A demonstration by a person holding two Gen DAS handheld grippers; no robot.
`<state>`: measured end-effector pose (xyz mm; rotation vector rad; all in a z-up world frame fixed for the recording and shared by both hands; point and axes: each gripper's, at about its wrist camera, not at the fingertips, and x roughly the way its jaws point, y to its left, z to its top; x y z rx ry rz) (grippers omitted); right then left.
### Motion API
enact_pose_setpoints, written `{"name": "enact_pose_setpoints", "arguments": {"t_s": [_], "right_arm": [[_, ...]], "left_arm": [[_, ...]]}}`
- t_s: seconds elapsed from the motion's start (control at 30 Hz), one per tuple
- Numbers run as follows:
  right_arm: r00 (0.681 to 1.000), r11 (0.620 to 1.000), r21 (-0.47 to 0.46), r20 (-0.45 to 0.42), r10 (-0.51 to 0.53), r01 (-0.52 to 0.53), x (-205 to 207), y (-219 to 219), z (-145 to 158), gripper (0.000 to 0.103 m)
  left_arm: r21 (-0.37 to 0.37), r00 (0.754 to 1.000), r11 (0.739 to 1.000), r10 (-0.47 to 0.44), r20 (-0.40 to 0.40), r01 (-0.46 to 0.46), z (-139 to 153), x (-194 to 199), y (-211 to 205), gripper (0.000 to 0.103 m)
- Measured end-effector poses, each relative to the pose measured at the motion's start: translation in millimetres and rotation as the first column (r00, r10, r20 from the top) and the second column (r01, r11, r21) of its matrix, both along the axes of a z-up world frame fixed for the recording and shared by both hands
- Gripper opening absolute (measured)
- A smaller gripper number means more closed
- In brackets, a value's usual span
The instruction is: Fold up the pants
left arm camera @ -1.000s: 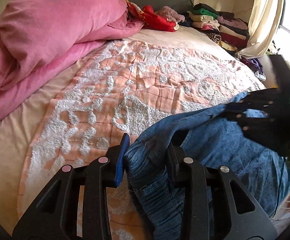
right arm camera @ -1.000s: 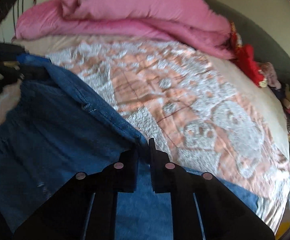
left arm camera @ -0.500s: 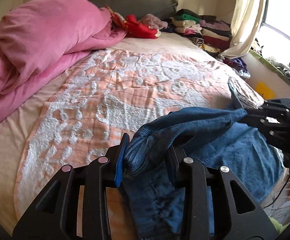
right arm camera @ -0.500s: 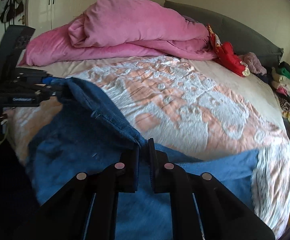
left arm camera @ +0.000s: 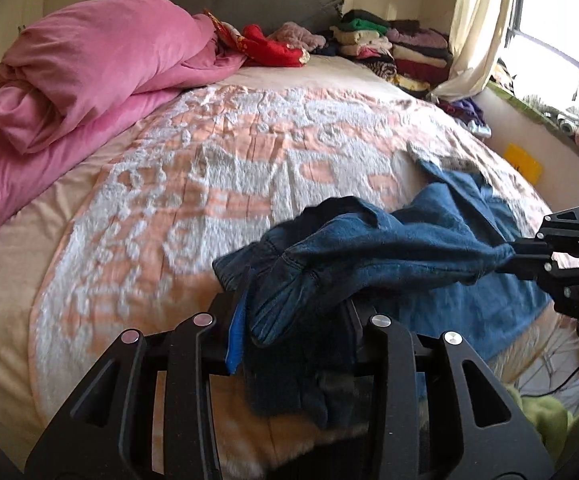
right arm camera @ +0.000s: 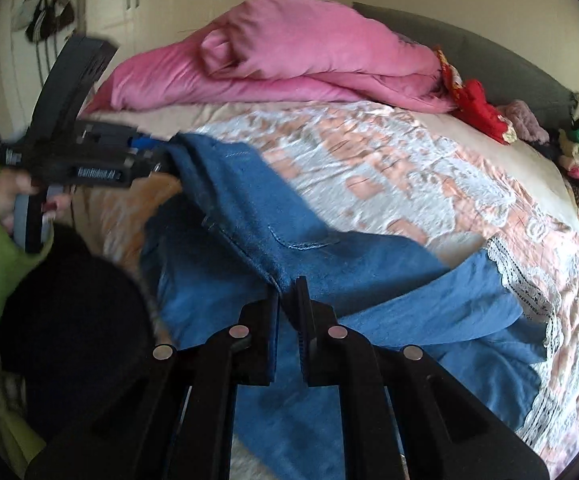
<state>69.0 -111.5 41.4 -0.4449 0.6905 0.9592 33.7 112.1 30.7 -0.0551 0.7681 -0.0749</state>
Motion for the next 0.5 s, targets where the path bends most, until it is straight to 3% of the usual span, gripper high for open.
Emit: {"name": "enact_pose_setpoints", "arguments": {"t_s": [0.1, 0.37, 0.5], "right_arm": [[0.999, 1.0, 0.017, -0.054, 0.008, -0.007, -12, -2, -10, 0.007], [0.997, 0.999, -0.02, -0.064, 0.033, -0.035, -35, 6, -24, 0.008], [0.998, 0.997, -0.054, -0.052, 0.047, -0.049, -42, 10, -32, 0.008]], "left_arm": [[0.003, 1.0, 1.0, -0.004, -0.003, 0.004, -1, -10, 1, 0.03], [0.069, 0.998, 0.998, 0.0, -0.067, 0.005, -18, -20, -3, 0.035], [0.126, 0.994, 0.992, 0.031, -0.108, -0.017, -29, -23, -1, 0.045]]}}
